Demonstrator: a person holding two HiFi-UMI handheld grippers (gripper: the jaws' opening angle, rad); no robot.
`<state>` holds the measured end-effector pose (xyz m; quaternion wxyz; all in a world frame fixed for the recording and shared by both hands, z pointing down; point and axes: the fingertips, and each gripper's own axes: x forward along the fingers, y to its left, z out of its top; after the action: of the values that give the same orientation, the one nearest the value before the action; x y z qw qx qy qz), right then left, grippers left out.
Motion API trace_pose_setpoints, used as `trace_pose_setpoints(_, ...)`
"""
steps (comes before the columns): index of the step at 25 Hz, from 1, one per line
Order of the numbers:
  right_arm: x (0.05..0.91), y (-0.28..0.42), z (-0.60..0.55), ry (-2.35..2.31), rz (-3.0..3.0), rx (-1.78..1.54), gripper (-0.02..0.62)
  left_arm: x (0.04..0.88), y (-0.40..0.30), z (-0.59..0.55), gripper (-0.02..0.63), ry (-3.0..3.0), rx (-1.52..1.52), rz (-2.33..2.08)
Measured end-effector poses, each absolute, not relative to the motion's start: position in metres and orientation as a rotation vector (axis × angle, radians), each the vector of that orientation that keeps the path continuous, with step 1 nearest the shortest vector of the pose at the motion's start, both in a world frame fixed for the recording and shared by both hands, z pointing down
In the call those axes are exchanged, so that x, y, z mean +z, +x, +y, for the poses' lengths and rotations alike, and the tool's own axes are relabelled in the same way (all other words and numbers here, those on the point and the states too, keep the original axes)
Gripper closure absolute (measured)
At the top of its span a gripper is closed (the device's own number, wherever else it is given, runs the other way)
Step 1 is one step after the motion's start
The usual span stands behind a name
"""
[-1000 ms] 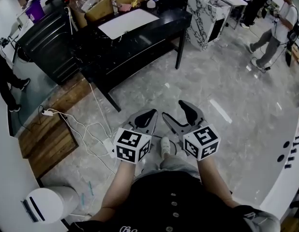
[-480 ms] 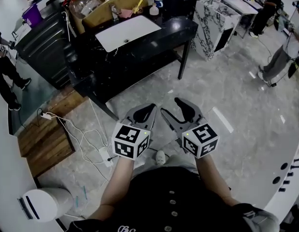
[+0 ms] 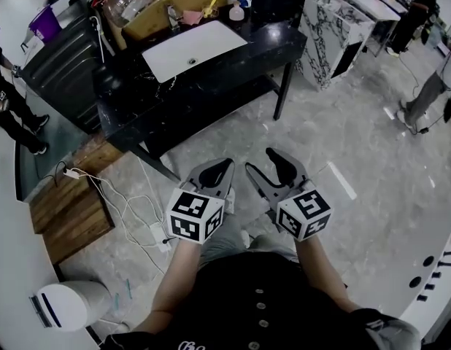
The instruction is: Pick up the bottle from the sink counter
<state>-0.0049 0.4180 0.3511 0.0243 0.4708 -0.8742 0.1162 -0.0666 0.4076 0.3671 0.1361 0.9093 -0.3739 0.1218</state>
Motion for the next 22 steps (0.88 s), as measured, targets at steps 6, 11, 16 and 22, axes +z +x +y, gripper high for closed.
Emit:
trace_pose_setpoints(6,0.355,0.006,0.381,1.522,-2.658,0.367,0.367,0.371,-0.062,0.367,0.584,2.637,0.347,-1.051)
trace_pose_setpoints(11,0.368,0.019,0.340,1.567,-2.604,0.381,0.367,0.385,-0.052,0.326,0.584,2.649,0.364,-1.002)
trace_pose_setpoints(16,0.371,0.021,0.280,1.579,-2.585,0.382,0.367,0.387,-0.050,0.265,0.584,2.651,0.364,-0.980)
trace_pose_setpoints(22,0.362,0.015,0.206,1.594,-2.577,0.368,0.365,0.372,-0.053,0.185,0.584,2.680,0.340,-0.969)
